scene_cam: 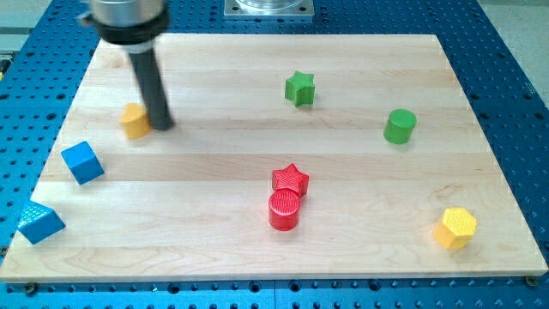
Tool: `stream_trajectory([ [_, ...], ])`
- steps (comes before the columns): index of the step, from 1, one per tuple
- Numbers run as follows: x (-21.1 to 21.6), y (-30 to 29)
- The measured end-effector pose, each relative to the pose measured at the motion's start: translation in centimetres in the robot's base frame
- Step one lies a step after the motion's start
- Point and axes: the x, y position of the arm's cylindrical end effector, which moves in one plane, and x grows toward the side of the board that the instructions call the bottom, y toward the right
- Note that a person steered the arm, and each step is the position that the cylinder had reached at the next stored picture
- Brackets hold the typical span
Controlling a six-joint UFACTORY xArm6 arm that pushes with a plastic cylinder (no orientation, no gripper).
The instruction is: Place the cube to the top center of the board
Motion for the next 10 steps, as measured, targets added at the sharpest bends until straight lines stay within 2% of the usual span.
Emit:
stream_trajectory([
  [1,0.7,-3.1],
  [2,2.4,1.2],
  [3,6.7,8.0],
  [4,9.4,8.9],
  [5,9.6,8.9],
  [6,13.5,7.5],
  [7,14.6,6.0],
  [8,13.7,2.6],
  [10,12.7,-7.7],
])
